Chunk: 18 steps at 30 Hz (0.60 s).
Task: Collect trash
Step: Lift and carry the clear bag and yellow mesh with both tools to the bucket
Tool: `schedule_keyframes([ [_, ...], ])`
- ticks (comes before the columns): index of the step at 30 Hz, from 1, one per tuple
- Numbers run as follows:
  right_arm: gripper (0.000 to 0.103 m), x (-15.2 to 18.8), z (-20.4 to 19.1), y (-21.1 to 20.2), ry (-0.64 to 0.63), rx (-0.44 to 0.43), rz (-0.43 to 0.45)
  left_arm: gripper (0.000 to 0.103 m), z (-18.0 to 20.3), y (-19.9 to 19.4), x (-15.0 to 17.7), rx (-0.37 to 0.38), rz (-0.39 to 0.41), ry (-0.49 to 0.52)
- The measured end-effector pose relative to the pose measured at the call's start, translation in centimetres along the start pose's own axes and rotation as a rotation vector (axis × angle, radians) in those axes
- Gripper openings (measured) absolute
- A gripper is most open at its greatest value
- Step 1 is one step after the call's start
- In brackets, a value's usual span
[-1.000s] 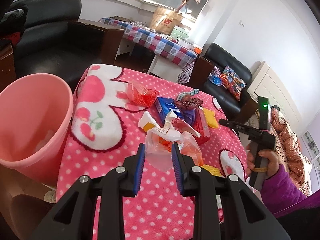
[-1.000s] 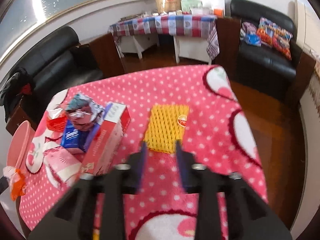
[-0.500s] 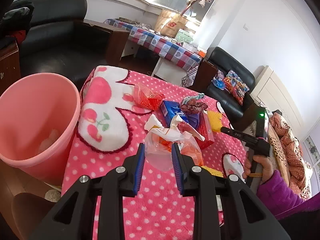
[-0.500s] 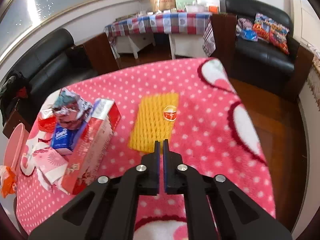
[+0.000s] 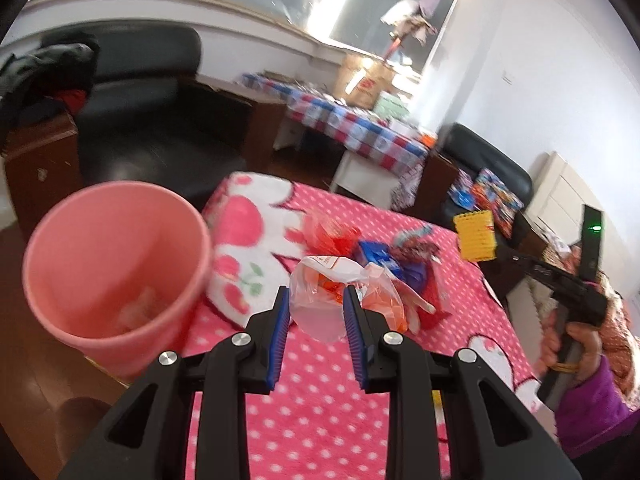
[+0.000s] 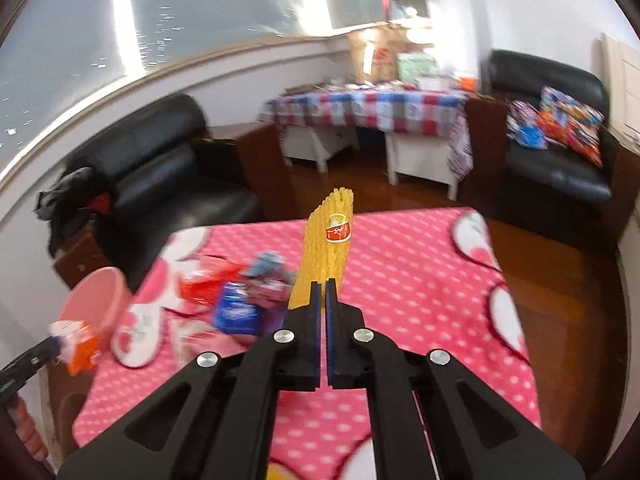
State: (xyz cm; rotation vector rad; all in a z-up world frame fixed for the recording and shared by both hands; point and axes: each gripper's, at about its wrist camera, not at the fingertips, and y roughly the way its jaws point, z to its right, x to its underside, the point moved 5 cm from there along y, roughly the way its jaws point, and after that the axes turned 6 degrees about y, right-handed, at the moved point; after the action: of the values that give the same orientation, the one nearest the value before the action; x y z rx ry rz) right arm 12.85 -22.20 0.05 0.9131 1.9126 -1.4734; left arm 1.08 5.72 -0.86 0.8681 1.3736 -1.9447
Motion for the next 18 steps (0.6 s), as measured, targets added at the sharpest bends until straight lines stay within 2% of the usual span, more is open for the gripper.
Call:
schedule_keyframes([
  [4,0.002,-0.1,-4.5,0.0,-0.065,-0.082,-0.008,0.026,-1.5,-1.4,-0.4,-0.097,0.053,-0.005],
  [8,0.002,0.1,-9.9,0.7,-0.141,-0.18,-0.03,0.026,-4.0,-2.9,-0.5,-0.175,0.096,-0.055],
  [18,0.002,2.8,-23.1,2.5,-0.318,-0.391,-0.113,0.026,-10.4,-6.4,0.1,-0.387,0.147,-0.107],
])
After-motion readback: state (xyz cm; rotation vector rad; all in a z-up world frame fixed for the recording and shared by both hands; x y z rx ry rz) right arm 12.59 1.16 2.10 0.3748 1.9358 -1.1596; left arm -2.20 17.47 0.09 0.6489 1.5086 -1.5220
